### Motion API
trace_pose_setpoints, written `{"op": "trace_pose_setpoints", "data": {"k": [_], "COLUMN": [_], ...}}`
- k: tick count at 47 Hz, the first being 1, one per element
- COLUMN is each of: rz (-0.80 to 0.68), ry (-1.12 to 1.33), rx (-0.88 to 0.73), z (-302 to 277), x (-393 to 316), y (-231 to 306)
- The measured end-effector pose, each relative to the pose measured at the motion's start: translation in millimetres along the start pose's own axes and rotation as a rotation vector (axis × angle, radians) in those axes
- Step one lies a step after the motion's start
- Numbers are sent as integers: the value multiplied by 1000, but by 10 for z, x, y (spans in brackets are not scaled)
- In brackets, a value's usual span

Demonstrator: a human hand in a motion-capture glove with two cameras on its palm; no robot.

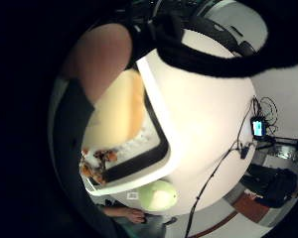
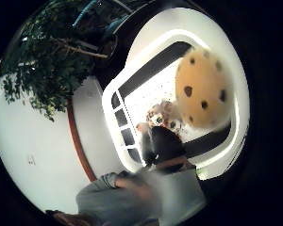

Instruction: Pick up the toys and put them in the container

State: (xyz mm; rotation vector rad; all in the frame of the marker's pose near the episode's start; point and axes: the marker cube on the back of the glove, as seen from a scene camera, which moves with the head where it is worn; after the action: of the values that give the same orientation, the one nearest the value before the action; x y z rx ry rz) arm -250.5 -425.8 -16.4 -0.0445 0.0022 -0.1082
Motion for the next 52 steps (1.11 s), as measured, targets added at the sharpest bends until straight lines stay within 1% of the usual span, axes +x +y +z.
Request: {"op": "trace_pose_setpoints", "data": {"k": [7, 11, 14, 17, 20, 22, 26, 29, 36, 43, 48, 52], "rz": [-21, -56, -45, -10, -90, -126, -122, -111, -63, 19, 34, 24], "ry": [-11, -17, 29, 109, -54, -112, -82, -72, -28, 59, 79, 91], "rx": [8, 8, 7, 4, -7, -12, -22, -48, -91, -167, -241, -224], "z": [-7, -35, -50, -67, -75, -68, 6, 111, 486, 1136, 1577, 1716], "x": [49, 92, 175, 335, 265, 251, 382, 462, 613, 726, 803, 845], "y": [201, 415, 636, 959, 1409, 1687, 2163, 2370, 2462, 2396, 2401, 2429]}}
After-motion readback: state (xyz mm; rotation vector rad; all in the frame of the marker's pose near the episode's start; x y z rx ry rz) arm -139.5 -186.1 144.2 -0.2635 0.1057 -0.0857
